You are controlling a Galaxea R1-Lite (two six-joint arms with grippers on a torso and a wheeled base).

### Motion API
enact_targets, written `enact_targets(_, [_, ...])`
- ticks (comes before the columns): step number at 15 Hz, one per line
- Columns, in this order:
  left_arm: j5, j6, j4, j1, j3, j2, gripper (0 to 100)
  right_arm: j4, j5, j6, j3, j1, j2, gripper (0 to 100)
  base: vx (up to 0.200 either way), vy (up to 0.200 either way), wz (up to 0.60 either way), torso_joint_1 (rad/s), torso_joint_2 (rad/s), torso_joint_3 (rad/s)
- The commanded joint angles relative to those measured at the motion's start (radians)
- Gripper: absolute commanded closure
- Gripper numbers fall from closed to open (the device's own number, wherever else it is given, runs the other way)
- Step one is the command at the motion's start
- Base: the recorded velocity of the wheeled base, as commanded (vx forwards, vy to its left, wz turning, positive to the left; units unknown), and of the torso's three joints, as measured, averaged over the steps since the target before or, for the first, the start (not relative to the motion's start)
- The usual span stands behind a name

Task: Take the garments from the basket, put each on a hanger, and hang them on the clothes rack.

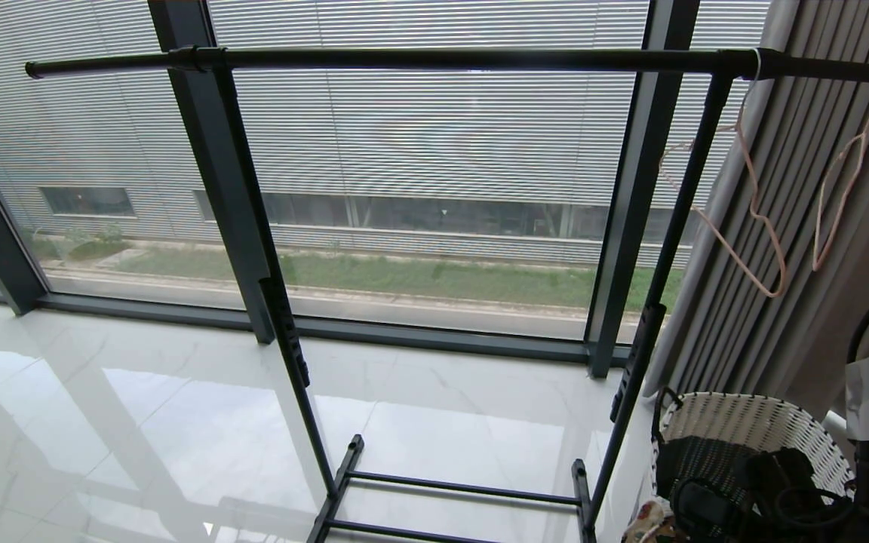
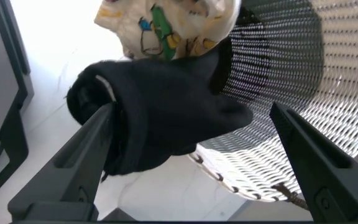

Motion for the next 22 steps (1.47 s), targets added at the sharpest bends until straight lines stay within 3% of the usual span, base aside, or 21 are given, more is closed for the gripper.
enact_targets(1, [0.001,0.0,0.0,0.0,0.0,0.0,0,-0.03,0.0,-0.001,-0.017,-0.002,0.028,0,0.0,0.0,0.0,0.0,0.0,0.0])
enact_targets(4, [0.001,0.0,0.0,0.0,0.0,0.0,0,-0.123,-0.026,-0.001,-0.008,0.0,0.094,0,0.0,0.0,0.0,0.0,0.0,0.0])
enact_targets(16, [0.001,0.0,0.0,0.0,0.0,0.0,0,-0.125,-0.091,0.025,-0.002,0.001,0.1,0,0.0,0.0,0.0,0.0,0.0,0.0])
enact_targets(17, [0.001,0.0,0.0,0.0,0.0,0.0,0,-0.125,-0.091,0.034,-0.003,0.001,0.105,100,0.0,0.0,0.0,0.0,0.0,0.0])
enact_targets(22, [0.001,0.0,0.0,0.0,0.0,0.0,0,-0.126,-0.089,0.036,0.0,0.001,0.103,100,0.0,0.0,0.0,0.0,0.0,0.0])
